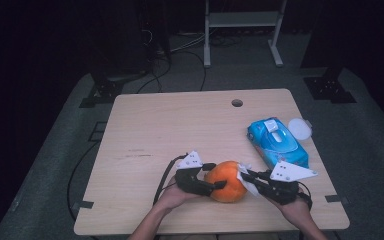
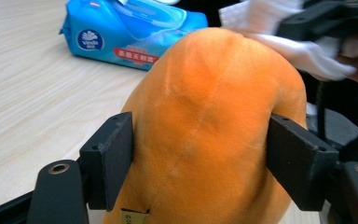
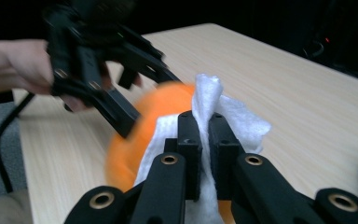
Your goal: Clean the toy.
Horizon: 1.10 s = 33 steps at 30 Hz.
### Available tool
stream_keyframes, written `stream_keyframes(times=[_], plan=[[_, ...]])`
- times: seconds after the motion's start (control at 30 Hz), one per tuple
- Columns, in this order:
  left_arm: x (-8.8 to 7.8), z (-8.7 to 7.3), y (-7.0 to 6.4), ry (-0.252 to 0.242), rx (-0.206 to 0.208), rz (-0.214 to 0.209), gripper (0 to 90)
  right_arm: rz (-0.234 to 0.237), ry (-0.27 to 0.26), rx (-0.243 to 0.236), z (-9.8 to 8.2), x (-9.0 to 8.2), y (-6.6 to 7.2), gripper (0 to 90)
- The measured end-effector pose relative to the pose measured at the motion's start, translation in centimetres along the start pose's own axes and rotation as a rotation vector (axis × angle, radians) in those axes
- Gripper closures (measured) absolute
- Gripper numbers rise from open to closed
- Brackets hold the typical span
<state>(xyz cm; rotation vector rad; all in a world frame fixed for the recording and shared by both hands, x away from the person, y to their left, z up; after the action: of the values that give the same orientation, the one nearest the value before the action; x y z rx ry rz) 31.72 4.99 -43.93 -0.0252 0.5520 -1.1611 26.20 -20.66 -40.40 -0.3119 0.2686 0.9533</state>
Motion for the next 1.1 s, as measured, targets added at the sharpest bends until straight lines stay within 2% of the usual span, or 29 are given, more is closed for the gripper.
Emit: stream_keyframes(times=[0.1, 0.13, 0.2, 0.3, 0.37, 0.43, 0.5, 0.57, 0.67, 0.73, 0.77, 0.83, 0.9, 0.93, 1.03, 1.1], plan=[[0.2, 0.1, 0.0, -0.018, -0.029, 0.021, 26.5, 0.013, -0.008, -0.015, 0.9, 0.9, 0.2, 84.5], [0.2, 0.1, 0.0, -0.022, -0.033, 0.016, 26.5, 0.010, -0.005, -0.016, 1.0, 1.2, 0.1, 84.6], [0.0, 0.0, 0.1, -0.016, -0.022, -0.023, 26.2, 0.006, -0.003, -0.006, 0.9, 1.7, -0.6, 84.6], [-0.3, -0.2, 0.1, 0.012, 0.027, -0.080, 22.7, 0.008, -0.006, 0.005, 0.5, 1.7, -1.1, 84.5], [-0.3, -0.3, 0.2, 0.023, 0.053, -0.081, 19.4, 0.005, -0.003, 0.002, 0.2, 1.4, -1.2, 84.6], [0.2, -0.5, 0.4, 0.049, 0.051, -0.057, 13.0, 0.005, 0.001, 0.003, 0.0, 1.0, -1.3, 84.5], [0.7, -0.8, 0.3, 0.063, 0.053, -0.062, 10.9, 0.005, 0.000, 0.006, -0.1, 0.7, -1.4, 84.5], [1.0, -0.9, 0.1, 0.052, 0.057, -0.063, 15.0, -0.010, 0.002, 0.006, -0.2, 0.5, -1.5, 84.5], [0.8, -0.7, -0.2, 0.029, 0.087, -0.031, 33.2, -0.015, -0.005, 0.028, -0.1, 0.4, -1.7, 84.5], [0.6, -0.2, -0.8, 0.031, 0.126, -0.006, 38.9, -0.018, -0.019, 0.013, 0.5, 0.6, -1.4, 84.5], [0.7, 0.0, -1.1, 0.040, 0.146, 0.008, 40.1, -0.006, -0.034, 0.013, 1.0, 0.7, -1.1, 84.5], [0.9, 0.2, -1.6, 0.031, 0.171, 0.015, 41.1, 0.014, -0.032, -0.032, 2.0, 1.5, -0.2, 84.5], [0.8, 0.3, -1.8, 0.027, 0.172, 0.021, 42.1, 0.016, -0.015, -0.081, 2.6, 2.5, 0.8, 84.5], [0.6, 0.4, -1.7, 0.022, 0.167, 0.025, 42.3, 0.009, -0.006, -0.090, 2.6, 2.8, 1.0, 84.5], [-0.5, 0.7, -1.4, 0.003, 0.158, 0.026, 43.3, -0.014, -0.011, -0.071, 2.3, 2.7, 0.2, 84.6], [-1.0, 1.0, -1.4, -0.002, 0.165, 0.032, 43.3, -0.042, -0.010, -0.054, 2.0, 2.2, -0.5, 84.6]])
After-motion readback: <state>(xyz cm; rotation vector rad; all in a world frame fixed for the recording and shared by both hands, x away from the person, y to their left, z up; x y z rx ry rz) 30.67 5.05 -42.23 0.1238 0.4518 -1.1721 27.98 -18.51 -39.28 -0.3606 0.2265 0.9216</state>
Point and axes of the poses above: each handheld gripper's, and its own axes: x roughly forward along the jaws, z roughly out of its top, y roughly to its left, the point moved 1 cm from there along x, roughly forward along the jaws, and after that the axes turned 7 degrees about -x, right-handed, at the moved point
